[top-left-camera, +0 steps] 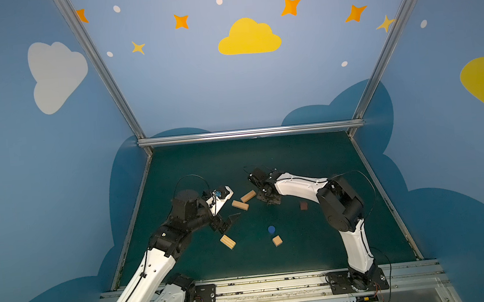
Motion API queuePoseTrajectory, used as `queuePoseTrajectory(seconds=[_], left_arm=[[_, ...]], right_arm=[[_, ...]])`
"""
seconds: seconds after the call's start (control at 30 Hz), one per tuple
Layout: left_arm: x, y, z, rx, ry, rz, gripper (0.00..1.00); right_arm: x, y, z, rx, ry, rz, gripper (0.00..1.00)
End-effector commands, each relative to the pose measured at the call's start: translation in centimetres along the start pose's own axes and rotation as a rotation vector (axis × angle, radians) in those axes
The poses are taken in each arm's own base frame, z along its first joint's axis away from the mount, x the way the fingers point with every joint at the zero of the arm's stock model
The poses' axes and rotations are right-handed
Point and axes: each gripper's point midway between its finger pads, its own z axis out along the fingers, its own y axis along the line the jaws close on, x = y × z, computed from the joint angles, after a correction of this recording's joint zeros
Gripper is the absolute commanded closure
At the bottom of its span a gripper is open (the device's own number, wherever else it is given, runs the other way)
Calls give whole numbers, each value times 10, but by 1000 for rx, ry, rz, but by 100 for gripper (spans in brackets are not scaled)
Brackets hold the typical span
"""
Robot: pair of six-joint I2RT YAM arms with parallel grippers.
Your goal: Build the wood block tower
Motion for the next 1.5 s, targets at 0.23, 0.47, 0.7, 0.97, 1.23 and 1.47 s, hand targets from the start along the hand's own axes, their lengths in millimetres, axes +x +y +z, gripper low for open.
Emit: queuePoseTrajectory(seconds=[0.23, 0.47, 0.7, 0.97, 1.23, 1.47], left_arm=[[3, -1, 0, -1, 9, 10, 0], [4, 0, -1, -7, 13, 11, 0], [6, 0, 0, -7, 18, 13, 0], [9, 1, 3, -6, 32, 9, 0], [13, 4, 6, -24, 48, 10, 0], [12, 4, 5, -24, 46, 11, 0]], right_arm=[[-12, -2, -16, -39, 4, -136, 79], [-17, 1, -20, -98, 19, -163, 90], [-46, 0, -35, -129, -55, -259, 100], [-89, -3, -18, -99, -74, -319, 100], [-105, 25, 2, -153, -24, -340, 100], [-95, 31, 16, -139, 32, -339, 100]])
